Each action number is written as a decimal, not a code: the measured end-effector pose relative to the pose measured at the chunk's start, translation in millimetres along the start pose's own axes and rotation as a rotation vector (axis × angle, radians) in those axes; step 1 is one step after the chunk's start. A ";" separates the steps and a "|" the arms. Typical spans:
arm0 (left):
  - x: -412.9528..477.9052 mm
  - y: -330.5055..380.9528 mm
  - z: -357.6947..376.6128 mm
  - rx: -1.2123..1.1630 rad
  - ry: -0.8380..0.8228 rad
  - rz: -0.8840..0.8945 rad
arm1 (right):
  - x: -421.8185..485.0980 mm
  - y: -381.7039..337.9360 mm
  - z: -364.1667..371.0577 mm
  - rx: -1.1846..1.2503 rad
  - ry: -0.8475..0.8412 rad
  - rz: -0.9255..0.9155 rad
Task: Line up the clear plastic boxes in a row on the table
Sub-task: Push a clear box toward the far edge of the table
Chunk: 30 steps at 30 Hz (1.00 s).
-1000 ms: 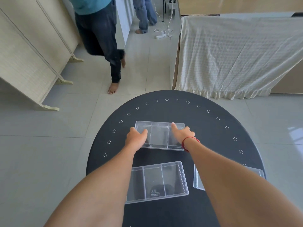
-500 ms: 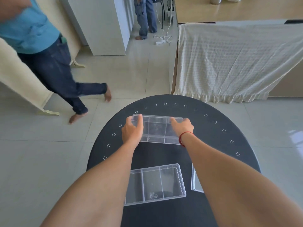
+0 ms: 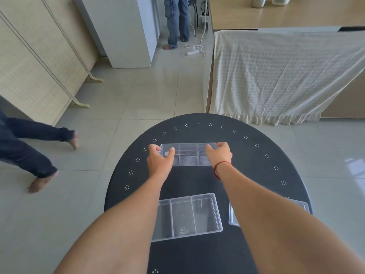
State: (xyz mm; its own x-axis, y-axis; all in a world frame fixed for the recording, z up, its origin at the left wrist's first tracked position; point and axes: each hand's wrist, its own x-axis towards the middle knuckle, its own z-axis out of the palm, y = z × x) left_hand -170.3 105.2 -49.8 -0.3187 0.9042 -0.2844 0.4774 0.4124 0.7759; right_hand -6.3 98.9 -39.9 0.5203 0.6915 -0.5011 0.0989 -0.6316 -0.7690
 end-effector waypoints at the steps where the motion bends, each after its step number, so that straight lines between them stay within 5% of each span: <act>1: 0.3 0.0 1.0 0.007 -0.017 0.006 | -1.6 -0.1 1.2 -0.030 -0.010 -0.013; 12: -4.4 -28.9 7.7 0.177 -0.183 -0.032 | -7.1 22.0 14.6 -0.503 -0.111 -0.052; 17: -1.8 -33.7 9.3 0.455 -0.122 0.089 | -7.5 29.2 21.3 -0.816 -0.074 -0.330; 21: 5.3 -31.1 11.7 0.591 -0.173 0.357 | -3.6 26.2 32.0 -0.866 -0.224 -0.446; 30: 44.7 -22.5 17.4 0.719 -0.351 0.324 | 18.3 6.9 46.2 -0.887 -0.241 -0.401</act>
State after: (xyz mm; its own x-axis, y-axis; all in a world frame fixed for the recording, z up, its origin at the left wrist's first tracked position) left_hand -181.0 138.3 -89.7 0.1376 0.9227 -0.3602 0.9411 -0.0084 0.3380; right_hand -35.3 123.4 -72.6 0.1345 0.9010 -0.4124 0.8768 -0.3020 -0.3741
